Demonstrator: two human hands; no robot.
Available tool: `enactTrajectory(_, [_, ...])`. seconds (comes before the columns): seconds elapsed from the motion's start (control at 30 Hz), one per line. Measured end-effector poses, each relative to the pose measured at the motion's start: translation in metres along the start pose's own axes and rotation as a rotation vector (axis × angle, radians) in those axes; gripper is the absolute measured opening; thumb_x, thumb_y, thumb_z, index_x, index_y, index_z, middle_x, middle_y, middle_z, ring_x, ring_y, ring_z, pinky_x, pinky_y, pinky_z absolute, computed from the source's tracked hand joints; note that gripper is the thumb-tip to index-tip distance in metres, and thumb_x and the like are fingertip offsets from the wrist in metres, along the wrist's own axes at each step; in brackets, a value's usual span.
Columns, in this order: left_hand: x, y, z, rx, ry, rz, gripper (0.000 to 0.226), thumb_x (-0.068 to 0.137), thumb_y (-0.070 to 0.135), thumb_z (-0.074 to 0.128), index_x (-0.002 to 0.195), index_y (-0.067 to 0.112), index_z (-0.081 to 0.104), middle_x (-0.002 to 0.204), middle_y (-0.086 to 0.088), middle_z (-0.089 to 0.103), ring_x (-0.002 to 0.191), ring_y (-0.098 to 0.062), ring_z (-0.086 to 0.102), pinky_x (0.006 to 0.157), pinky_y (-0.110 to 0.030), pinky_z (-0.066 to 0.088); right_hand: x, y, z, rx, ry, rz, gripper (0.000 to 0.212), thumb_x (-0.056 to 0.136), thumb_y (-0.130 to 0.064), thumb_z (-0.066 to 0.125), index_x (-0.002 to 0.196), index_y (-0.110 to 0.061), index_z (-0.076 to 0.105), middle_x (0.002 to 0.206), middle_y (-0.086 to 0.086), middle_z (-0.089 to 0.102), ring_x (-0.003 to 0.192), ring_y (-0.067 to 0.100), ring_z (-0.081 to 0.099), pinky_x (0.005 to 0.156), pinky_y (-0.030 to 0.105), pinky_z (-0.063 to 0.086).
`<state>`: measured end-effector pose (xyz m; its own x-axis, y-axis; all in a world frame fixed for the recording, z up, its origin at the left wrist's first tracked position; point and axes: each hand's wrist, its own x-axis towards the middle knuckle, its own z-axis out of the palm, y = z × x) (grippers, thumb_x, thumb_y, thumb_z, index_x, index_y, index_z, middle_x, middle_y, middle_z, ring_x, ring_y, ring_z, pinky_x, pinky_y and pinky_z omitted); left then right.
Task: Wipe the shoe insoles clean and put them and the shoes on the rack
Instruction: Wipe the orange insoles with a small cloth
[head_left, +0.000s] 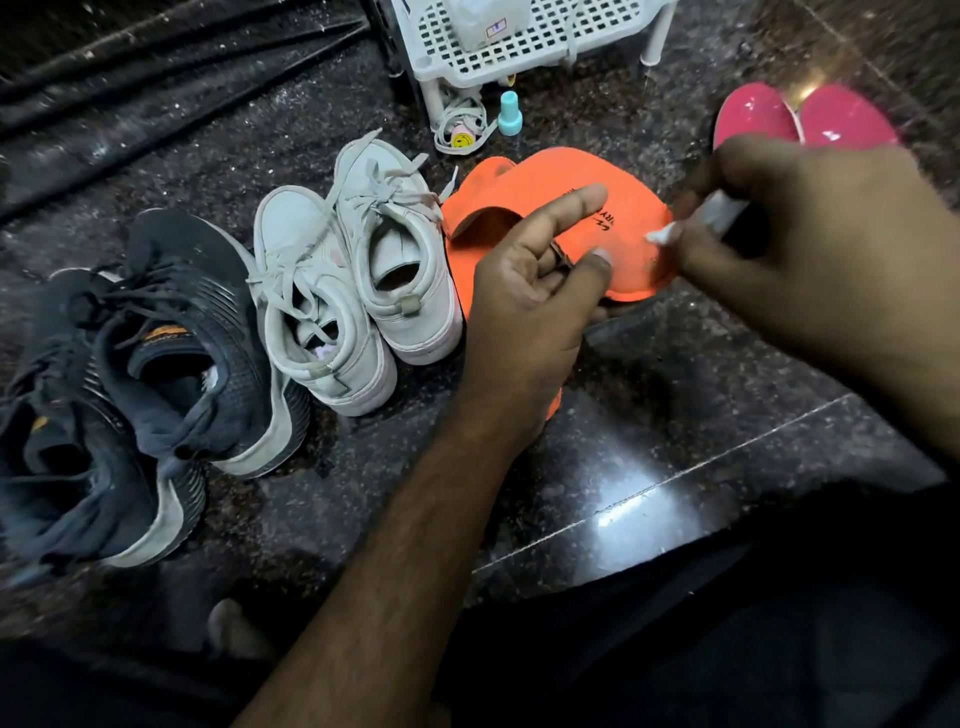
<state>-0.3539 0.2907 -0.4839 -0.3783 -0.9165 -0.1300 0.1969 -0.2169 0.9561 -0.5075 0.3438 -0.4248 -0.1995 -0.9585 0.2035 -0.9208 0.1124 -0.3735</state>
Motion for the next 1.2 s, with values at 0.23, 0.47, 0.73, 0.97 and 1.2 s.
enactTrajectory(0.23, [0.001, -0.01, 0.002, 0.025, -0.041, -0.013, 0.04, 0.085, 0.008, 0.065, 0.123, 0.019, 0.068, 0.093, -0.014, 0.058, 0.081, -0.029, 0.046, 0.075, -0.048, 0.045, -0.007, -0.016, 0.009, 0.014, -0.09, -0.122, 0.018, 0.085, -0.037, 0.057, 0.097, -0.024, 0.058, 0.075, -0.005, 0.056, 0.077, 0.031, 0.064, 0.063, 0.038, 0.049])
enactTrajectory(0.47, [-0.002, -0.011, 0.005, 0.091, -0.145, 0.002, 0.074, 0.085, -0.02, 0.055, 0.152, 0.01, 0.039, 0.088, -0.012, 0.063, 0.068, -0.026, 0.05, 0.054, -0.026, 0.058, 0.008, 0.008, -0.001, -0.061, 0.015, 0.009, 0.024, 0.087, -0.032, 0.059, 0.104, -0.016, 0.065, 0.08, 0.013, 0.068, 0.08, 0.037, 0.066, 0.068, 0.041, 0.052])
enactTrajectory(0.73, [0.002, -0.015, -0.001, 0.156, -0.176, -0.037, 0.079, 0.08, -0.017, 0.056, 0.153, 0.007, 0.037, 0.072, 0.001, 0.06, 0.055, -0.007, 0.048, 0.051, -0.024, 0.055, 0.005, 0.003, 0.005, 0.011, -0.122, -0.025, 0.015, 0.087, -0.035, 0.062, 0.09, -0.021, 0.061, 0.064, -0.005, 0.052, 0.069, 0.027, 0.058, 0.061, 0.032, 0.038])
enactTrajectory(0.97, [0.0, -0.016, -0.002, 0.143, -0.228, -0.071, 0.075, 0.079, -0.021, 0.054, 0.147, 0.006, 0.04, 0.086, -0.011, 0.068, 0.059, -0.006, 0.059, 0.051, -0.023, 0.053, 0.001, -0.008, 0.009, 0.011, -0.141, -0.09, 0.019, 0.086, -0.031, 0.063, 0.101, -0.02, 0.067, 0.07, -0.004, 0.054, 0.076, 0.028, 0.064, 0.063, 0.028, 0.034])
enactTrajectory(1.2, [-0.002, -0.016, -0.001, 0.157, -0.238, -0.072, 0.075, 0.081, -0.017, 0.057, 0.148, 0.011, 0.037, 0.098, -0.024, 0.069, 0.063, -0.005, 0.061, 0.052, -0.018, 0.048, 0.012, 0.017, 0.003, -0.019, -0.076, 0.043, 0.024, 0.089, -0.04, 0.066, 0.096, -0.016, 0.065, 0.064, -0.004, 0.054, 0.069, 0.026, 0.06, 0.059, 0.03, 0.039])
